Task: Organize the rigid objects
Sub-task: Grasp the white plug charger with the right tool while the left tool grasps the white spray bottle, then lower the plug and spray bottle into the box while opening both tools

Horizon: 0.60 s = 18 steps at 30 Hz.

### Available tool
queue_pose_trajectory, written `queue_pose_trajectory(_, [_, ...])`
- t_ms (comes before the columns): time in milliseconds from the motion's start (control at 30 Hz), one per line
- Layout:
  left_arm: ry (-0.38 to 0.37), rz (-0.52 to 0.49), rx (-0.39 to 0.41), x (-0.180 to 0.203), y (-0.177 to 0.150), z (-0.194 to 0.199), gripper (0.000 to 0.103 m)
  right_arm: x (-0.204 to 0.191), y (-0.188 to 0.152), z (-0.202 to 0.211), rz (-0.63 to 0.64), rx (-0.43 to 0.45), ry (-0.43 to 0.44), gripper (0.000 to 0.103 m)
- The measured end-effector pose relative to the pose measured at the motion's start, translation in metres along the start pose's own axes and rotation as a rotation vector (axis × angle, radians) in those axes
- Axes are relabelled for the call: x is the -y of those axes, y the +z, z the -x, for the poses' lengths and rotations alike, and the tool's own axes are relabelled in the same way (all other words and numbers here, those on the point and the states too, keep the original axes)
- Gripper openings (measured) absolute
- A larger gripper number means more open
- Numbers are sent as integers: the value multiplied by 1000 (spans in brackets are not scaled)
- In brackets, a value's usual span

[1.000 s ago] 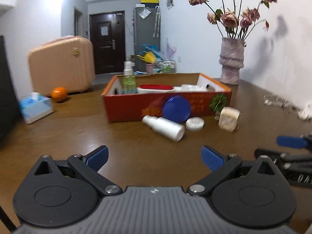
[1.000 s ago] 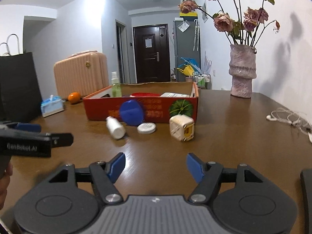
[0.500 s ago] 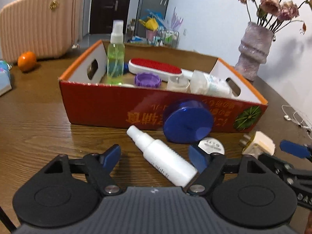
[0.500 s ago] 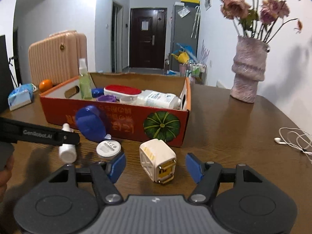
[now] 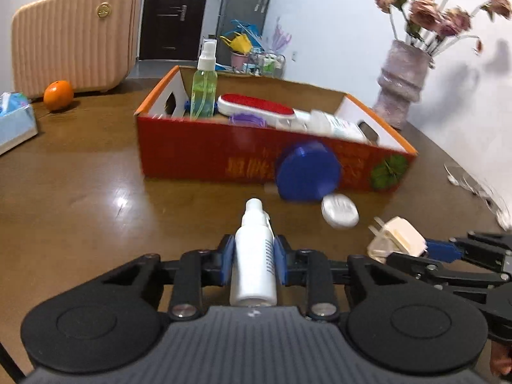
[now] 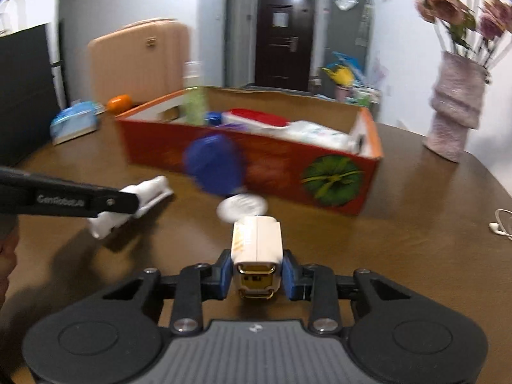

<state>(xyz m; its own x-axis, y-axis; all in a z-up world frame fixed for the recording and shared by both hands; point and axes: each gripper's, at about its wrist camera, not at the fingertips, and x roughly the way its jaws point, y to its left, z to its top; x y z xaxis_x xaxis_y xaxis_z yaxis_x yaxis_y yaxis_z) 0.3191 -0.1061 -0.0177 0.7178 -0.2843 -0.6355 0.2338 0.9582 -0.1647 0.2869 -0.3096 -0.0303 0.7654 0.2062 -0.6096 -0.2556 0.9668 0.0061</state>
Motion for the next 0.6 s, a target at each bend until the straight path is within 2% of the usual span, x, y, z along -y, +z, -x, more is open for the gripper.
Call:
queue_pose_trajectory(133, [3, -70, -16, 4, -25, 26, 28, -25, -15, 23, 53, -6, 75, 31])
queue_pose_trajectory(233, [13, -138, -11, 11, -33, 34, 28, -30, -15, 25, 58, -19, 71, 31])
queue_pose_trajectory(333, [10, -149, -24, 12, -31, 29, 31, -33, -9, 24, 60, -9, 61, 31])
queue_pose_trajectory(367, [9, -146, -27, 12, -29, 27, 34, -33, -7, 23, 60, -12, 60, 32])
queue_pose_trajectory(433, [-12, -128, -37, 8, -24, 21, 46, -32, -1, 16, 55, -19, 59, 32])
queue_pose_trajectory(467, [-25, -107, -49, 6, -22, 18, 46, -32, 1, 13, 47, -29, 59, 32])
queue_pose_trajectory(500, [-32, -88, -58, 3, -21, 15, 37, -31, 3, 10, 41, -35, 57, 32])
queue_pose_trajectory(567, [-26, -81, -59, 1, -20, 14, 27, -31, 5, 4, 40, -55, 55, 31])
queue_pose_trajectory(600, [-22, -71, -41, 0, -19, 18, 27, -31, 5, 3, 42, -54, 53, 31])
